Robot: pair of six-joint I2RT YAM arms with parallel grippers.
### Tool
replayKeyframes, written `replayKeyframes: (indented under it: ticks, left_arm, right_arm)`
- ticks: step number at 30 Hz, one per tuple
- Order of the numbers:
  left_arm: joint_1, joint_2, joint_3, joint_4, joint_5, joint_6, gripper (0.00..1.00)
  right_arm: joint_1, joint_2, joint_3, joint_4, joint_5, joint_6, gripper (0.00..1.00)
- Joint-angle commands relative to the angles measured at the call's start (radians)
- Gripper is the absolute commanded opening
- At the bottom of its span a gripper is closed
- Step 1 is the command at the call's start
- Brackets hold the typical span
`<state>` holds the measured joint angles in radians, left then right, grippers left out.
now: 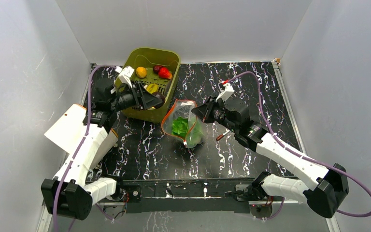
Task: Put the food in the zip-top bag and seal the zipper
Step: Place the fake fruit in the zipper food storage bag.
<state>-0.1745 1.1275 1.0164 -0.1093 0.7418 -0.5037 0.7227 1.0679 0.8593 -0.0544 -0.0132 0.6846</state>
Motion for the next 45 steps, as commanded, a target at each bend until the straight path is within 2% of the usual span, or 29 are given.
replayKeyframes:
  ticks: [1, 8, 15, 21, 29, 37, 45]
  left_arm:
    - [-0.010, -0.059, -0.055, 0.111, 0.105, -0.090, 0.38]
    - [-0.083, -0.101, -0.097, 0.212, 0.132, -0.118, 0.37]
    - [-0.220, -0.075, -0.066, 0.143, 0.032, -0.003, 0.38]
    - [-0.278, -0.038, -0.050, 0.078, -0.058, 0.090, 0.41]
    - [-0.301, -0.006, -0.028, 0.036, -0.122, 0.147, 0.59]
    - [-0.303, -0.006, -0.028, 0.022, -0.145, 0.165, 0.71]
    - [-0.303, -0.027, -0.014, 0.003, -0.171, 0.179, 0.73]
  right_arm:
    - [0.000, -0.014, 0.035, 0.052, 0.026, 0.006, 0.00]
    - [0.001, -0.019, 0.033, 0.047, 0.030, 0.023, 0.00]
    - [0.001, -0.020, 0.040, 0.061, 0.017, 0.028, 0.00]
    - [0.001, -0.021, 0.047, 0.064, 0.009, 0.027, 0.00]
    - [0.001, -0.016, 0.054, 0.071, -0.007, 0.024, 0.00]
    - [0.000, -0.016, 0.049, 0.076, -0.009, 0.022, 0.00]
    - [0.001, -0.026, 0.043, 0.076, -0.011, 0.014, 0.00]
